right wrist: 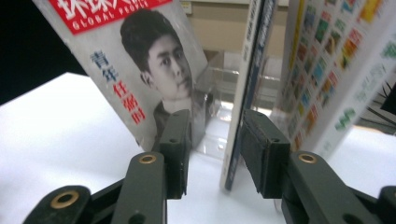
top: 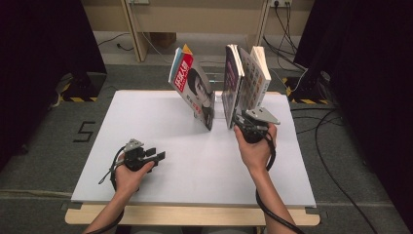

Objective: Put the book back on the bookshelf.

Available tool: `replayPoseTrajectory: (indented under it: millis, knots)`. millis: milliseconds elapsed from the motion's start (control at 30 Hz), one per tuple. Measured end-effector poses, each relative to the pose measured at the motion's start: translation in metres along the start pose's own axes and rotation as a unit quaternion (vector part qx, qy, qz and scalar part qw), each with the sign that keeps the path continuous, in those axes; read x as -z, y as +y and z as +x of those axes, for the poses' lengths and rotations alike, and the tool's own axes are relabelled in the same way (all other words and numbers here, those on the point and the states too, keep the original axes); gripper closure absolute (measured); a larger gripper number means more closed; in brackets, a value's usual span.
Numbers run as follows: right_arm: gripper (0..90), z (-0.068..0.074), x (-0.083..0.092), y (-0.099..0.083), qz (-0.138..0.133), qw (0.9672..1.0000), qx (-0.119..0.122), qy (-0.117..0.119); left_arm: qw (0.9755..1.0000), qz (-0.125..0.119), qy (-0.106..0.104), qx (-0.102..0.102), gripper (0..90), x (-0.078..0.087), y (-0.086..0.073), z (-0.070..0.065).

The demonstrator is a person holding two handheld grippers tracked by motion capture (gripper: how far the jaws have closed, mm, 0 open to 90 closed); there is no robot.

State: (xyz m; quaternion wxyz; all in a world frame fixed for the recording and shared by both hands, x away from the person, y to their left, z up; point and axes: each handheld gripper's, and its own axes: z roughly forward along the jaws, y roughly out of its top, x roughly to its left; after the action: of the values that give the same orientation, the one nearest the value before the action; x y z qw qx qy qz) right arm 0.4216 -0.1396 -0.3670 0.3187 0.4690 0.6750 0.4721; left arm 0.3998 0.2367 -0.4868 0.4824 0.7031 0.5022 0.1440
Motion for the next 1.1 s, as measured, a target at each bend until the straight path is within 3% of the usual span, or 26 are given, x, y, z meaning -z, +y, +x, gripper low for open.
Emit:
replayPoseTrajectory:
  millis: [100, 333, 433, 533, 733, 900, 1100]
  knots:
    - [62.6, -0.005, 0.007, -0.011, 0.007, 0.9999, -0.004, -0.006, 1.0, -0.001, -0.004, -0.003, 49.1, -0.002, 0.01, 0.002]
    - [62.5, -0.013, 0.024, -0.036, 0.019, 0.9995, -0.018, -0.017, 0.9994, -0.028, -0.018, 0.004, 51.2, -0.009, 0.042, 0.003]
    - [62.5, -0.018, 0.028, -0.046, 0.021, 0.9994, -0.021, -0.02, 0.999, -0.04, -0.017, 0.015, 46.1, -0.015, 0.054, 0.001]
    - [62.5, -0.022, 0.033, -0.054, 0.027, 0.999, -0.026, -0.026, 0.9983, -0.054, -0.014, 0.013, 46.0, -0.019, 0.066, -0.001]
    - [62.6, -0.03, 0.039, -0.067, 0.037, 0.9982, -0.033, -0.034, 0.9976, -0.067, -0.007, 0.016, 41.6, -0.025, 0.081, -0.001]
    - [62.6, -0.038, 0.043, -0.076, 0.046, 0.9971, -0.043, -0.042, 0.9972, -0.068, -0.024, 0.018, 44.9, -0.029, 0.09, -0.004]
    - [62.5, -0.04, 0.043, -0.078, 0.045, 0.9968, -0.048, -0.045, 0.9964, -0.078, -0.029, 0.014, 45.0, -0.037, 0.105, -0.013]
